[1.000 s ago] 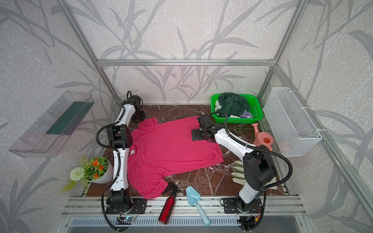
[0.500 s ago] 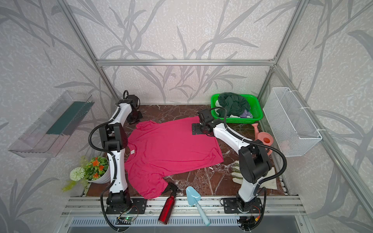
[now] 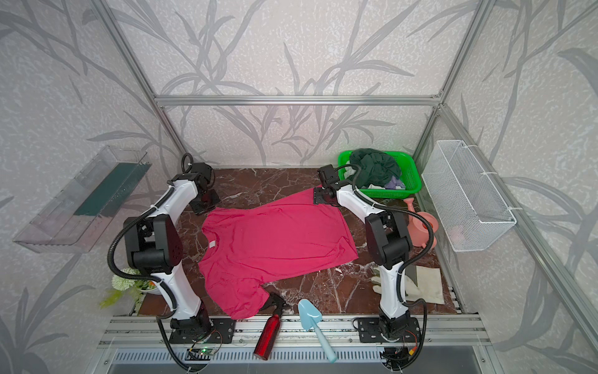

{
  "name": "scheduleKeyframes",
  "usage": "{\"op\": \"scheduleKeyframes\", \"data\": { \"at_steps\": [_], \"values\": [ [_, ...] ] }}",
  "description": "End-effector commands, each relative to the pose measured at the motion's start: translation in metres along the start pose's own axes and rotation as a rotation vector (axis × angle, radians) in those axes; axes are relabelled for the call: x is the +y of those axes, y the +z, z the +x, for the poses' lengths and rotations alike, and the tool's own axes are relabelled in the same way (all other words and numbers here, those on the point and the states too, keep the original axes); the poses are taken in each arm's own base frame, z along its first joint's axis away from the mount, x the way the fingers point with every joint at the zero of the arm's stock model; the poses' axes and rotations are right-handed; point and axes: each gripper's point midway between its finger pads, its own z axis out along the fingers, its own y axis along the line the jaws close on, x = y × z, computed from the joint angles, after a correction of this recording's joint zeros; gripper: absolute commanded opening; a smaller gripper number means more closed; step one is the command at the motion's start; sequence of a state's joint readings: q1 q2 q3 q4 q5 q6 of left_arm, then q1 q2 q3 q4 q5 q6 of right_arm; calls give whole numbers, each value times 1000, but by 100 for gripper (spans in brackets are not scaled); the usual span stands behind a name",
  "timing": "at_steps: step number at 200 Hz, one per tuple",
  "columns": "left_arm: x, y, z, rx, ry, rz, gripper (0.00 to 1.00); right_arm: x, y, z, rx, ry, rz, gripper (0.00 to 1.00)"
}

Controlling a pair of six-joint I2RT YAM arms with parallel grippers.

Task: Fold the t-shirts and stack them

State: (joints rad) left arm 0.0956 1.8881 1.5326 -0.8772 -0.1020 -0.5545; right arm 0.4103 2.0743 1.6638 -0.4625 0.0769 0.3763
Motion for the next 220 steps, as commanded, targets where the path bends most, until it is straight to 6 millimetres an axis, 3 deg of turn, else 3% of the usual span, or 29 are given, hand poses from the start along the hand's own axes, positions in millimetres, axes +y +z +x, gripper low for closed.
{"op": "scheduleKeyframes", "data": {
  "at_steps": [1, 65, 91, 185, 220],
  "values": [
    [-6, -9, 8, 10, -40, 76, 0, 2, 12, -14, -2, 7, -6, 75],
    [7, -15, 55, 61, -15, 121, 0, -18, 68, -37, -15, 125, 70, 65],
    [2, -15, 67, 87, -5, 166, 0, -24, 87, -40, -24, 171, 91, 64],
    [-9, -18, 71, 98, 24, 203, 0, -30, 124, -43, 27, 178, 99, 53],
    [-10, -17, 72, 98, 28, 203, 0, -30, 127, -47, 42, 170, 80, 37]
  ]
}}
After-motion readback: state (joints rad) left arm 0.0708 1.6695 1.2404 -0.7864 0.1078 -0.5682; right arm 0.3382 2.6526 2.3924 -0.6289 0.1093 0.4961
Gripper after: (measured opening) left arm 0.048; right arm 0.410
